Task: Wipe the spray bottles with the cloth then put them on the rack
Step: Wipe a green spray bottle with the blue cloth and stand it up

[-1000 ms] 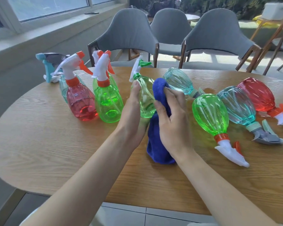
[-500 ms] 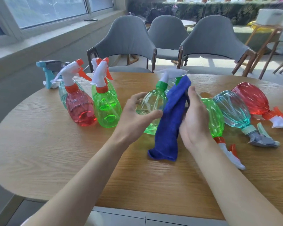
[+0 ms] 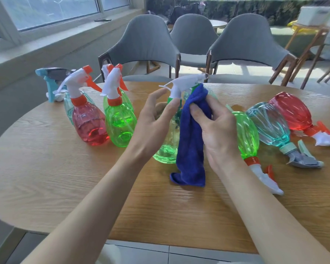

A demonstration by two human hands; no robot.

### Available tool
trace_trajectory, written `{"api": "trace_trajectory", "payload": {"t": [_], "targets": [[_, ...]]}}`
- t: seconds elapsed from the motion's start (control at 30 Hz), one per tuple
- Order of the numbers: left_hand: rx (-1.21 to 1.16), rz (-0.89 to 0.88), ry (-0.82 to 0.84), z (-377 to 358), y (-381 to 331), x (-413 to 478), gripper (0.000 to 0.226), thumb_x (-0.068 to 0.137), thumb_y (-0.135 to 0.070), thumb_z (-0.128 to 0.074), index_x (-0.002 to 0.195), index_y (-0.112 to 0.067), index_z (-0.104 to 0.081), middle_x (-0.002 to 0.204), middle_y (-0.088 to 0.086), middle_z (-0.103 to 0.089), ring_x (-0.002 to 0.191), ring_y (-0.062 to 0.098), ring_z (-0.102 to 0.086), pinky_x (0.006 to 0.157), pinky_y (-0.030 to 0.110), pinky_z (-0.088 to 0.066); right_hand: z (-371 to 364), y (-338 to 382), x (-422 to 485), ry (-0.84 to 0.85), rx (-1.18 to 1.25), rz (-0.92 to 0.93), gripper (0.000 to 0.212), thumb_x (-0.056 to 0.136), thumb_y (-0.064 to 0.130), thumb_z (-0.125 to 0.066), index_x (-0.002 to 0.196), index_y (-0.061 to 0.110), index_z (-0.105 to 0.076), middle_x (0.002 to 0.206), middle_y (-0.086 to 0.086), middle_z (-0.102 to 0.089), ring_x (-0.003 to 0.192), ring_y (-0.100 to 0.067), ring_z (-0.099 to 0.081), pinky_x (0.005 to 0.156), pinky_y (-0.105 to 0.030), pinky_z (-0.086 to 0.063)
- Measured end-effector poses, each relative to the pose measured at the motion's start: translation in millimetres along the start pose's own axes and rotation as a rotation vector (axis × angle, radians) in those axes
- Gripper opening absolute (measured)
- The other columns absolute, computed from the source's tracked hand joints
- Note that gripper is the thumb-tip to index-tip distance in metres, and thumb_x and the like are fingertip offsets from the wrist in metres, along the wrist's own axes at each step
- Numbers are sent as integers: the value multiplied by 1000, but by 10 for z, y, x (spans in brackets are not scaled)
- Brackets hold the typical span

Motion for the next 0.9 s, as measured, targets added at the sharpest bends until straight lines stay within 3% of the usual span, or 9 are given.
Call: {"api": "trace_trajectory", "payload": {"t": [0.07, 0.13, 0.23, 0.37, 0.5, 0.63, 0.73, 0.8, 0.9], "targets": [[-6, -69, 5, -16, -2, 0, 17, 113, -30, -56, 125, -24, -66, 105, 5, -77, 102, 13, -70, 98, 35, -55, -11, 17, 3, 4, -67, 28, 11, 97, 19, -74, 107, 20, -79, 95, -1, -78, 90, -16, -70, 91, -48, -58], [-13, -132, 34, -26, 27, -9, 19, 112, -31, -56, 120, -18, -67, 107, 22, -73, 106, 39, -68, 102, 58, -52, -18, 43, -3, -6, -128, 57, 6, 99, 23, -74, 99, 20, -78, 85, 6, -75, 81, -9, -66, 80, -37, -56], [-3, -149, 58, -4, 69, -6, 28, 109, -39, -59, 121, -15, -67, 108, 29, -69, 107, 51, -62, 99, 70, -48, -58, 56, -50, -8, -217, 86, 20, 107, 26, -63, 88, 22, -68, 68, 19, -61, 65, 1, -53, 65, -16, -43], [-3, -163, 72, 3, 62, -25, 29, 111, -40, -57, 119, -14, -67, 108, 23, -71, 104, 45, -64, 101, 62, -52, -124, 60, -106, -8, -251, 27, 37, 114, 36, -47, 82, 27, -63, 67, 13, -56, 63, -6, -48, 61, -23, -40], [-2, -182, 49, 13, 24, -50, 22, 111, -35, -57, 112, -17, -68, 92, 26, -61, 80, 18, -49, 72, 36, -38, -149, 108, -69, 9, -26, -150, 54, 114, 44, -43, 76, 29, -78, 69, 11, -67, 62, -8, -57, 63, -29, -46], [-45, -166, 27, 29, 13, -42, 19, 111, -34, -58, 111, -20, -71, 85, 24, -56, 80, 19, -46, 73, 37, -37, -156, 26, -62, 16, -137, -72, 25, 102, 46, -56, 90, 34, -75, 83, 8, -70, 82, -17, -63, 82, -50, -51], [-59, -164, 15, 16, 16, -56, 13, 111, -30, -59, 109, -26, -71, 80, -3, -61, 81, 12, -52, 76, 34, -45, -151, 16, -97, 15, -194, 13, 14, 105, 35, -58, 95, 31, -68, 82, 10, -67, 80, -13, -61, 80, -42, -51], [-52, -157, 14, 15, 10, -70, 14, 111, -29, -60, 113, -23, -72, 84, -10, -65, 84, 12, -56, 80, 38, -49, -135, 10, -89, 23, -181, -18, 20, 102, 40, -59, 94, 24, -69, 83, 4, -66, 79, -15, -59, 78, -41, -49], [-53, -169, 9, 27, 13, -71, 15, 111, -30, -60, 111, -21, -73, 82, 0, -63, 86, 13, -54, 82, 48, -50, -136, -3, -78, 42, -150, -88, 42, 99, 54, -58, 91, 13, -67, 78, -2, -61, 75, -23, -55, 74, -46, -45]]}}
Point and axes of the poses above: each hand's wrist, its own x-axis towards the middle knuckle, its own z-axis out of the back of the hand, y = z × x, the point moved 2 cm from there along x, towards the middle knuckle
